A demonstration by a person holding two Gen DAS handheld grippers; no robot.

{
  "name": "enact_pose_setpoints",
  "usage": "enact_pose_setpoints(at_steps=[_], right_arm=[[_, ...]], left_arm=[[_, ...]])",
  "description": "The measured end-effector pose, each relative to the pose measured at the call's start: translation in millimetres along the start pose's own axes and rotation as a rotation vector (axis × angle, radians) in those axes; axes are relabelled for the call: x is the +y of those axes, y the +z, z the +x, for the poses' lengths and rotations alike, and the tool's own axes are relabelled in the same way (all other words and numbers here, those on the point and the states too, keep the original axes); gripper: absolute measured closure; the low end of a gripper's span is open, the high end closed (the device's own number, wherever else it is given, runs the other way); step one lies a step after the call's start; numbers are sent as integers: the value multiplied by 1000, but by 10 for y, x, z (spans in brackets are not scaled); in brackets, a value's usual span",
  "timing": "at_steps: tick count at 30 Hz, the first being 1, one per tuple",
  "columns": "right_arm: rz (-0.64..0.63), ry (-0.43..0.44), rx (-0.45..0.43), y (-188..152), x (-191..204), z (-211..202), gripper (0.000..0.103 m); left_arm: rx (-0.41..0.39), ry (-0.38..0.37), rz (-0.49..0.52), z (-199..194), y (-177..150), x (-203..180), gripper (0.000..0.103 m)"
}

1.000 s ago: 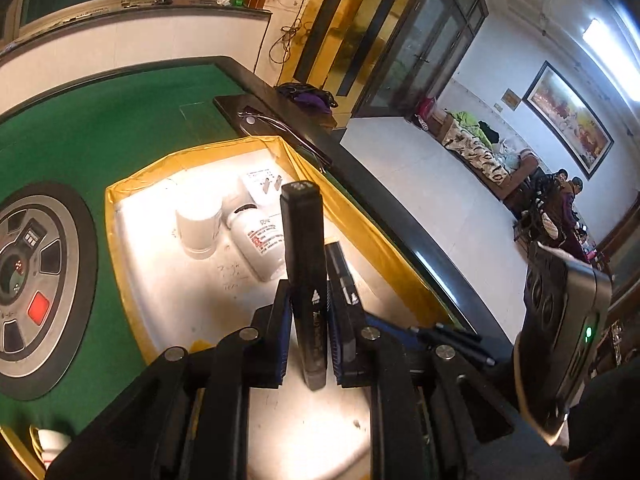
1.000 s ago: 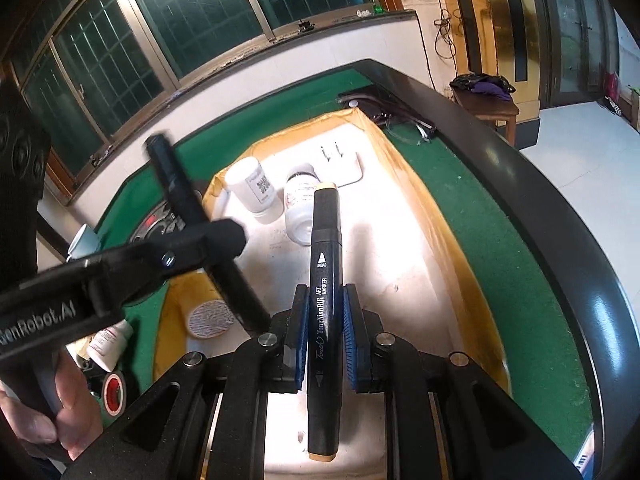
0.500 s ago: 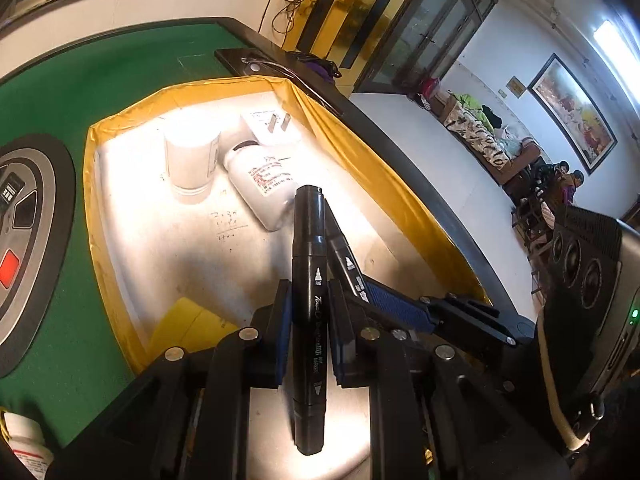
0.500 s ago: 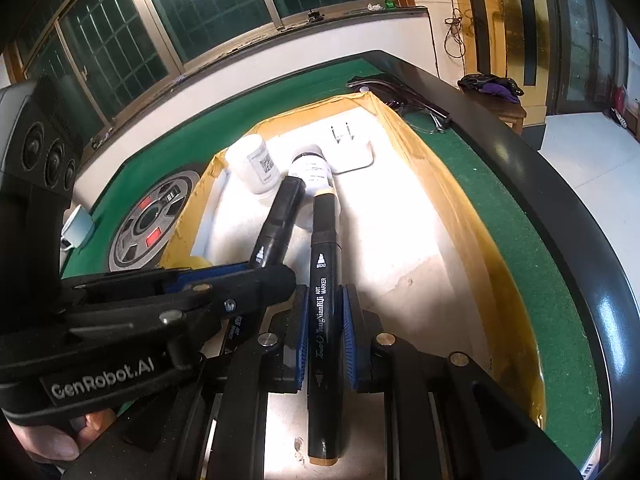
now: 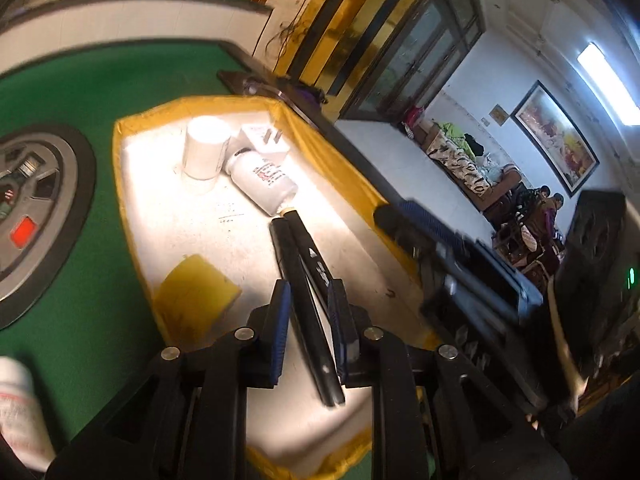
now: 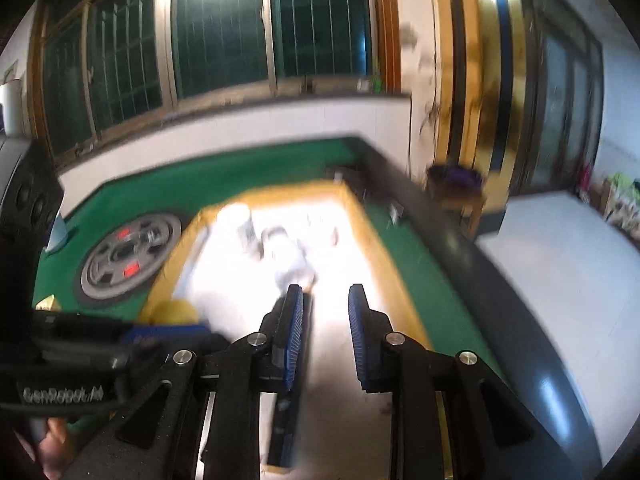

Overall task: Organize rigid objects
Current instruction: 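Carry both black markers into the yellow-lined tray and open both tools, then move both tools back over the remaining objects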

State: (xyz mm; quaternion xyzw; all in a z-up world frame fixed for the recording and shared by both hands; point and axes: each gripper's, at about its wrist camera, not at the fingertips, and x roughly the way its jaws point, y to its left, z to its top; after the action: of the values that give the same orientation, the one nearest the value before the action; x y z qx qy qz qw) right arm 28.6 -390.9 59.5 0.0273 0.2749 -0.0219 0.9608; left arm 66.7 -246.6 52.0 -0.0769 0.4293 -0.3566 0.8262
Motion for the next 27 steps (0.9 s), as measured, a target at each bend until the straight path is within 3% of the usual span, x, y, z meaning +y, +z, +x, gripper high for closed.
enact_pose_setpoints(at_steps=[6,10,15,21,23,25,27], right_arm=[[84,127,-88,57,-71,-157,82],[65,182,-130,61,1,-217,82],[-2,180,-173,39,181,-333,78],[-16,260,-166,-75,434,-445,78],[28,323,-154,-142,509,-528,78],[103,458,-106,-201,577,-568,78],[94,565,-29,-271,793,-567,78]], left_arm=[[-92,30,83,-405,-243,-172,87],[-123,34,137,-622,-449,-141,87],[-125,95,129,-926,-731,159,87],[-155,177,130,-1323,-968,548,86],[-166,193,131,-1430,-1034,687,86],[-175,233,120,-1536,-1093,848,86],[-191,267,96,-1626,-1162,989,86]])
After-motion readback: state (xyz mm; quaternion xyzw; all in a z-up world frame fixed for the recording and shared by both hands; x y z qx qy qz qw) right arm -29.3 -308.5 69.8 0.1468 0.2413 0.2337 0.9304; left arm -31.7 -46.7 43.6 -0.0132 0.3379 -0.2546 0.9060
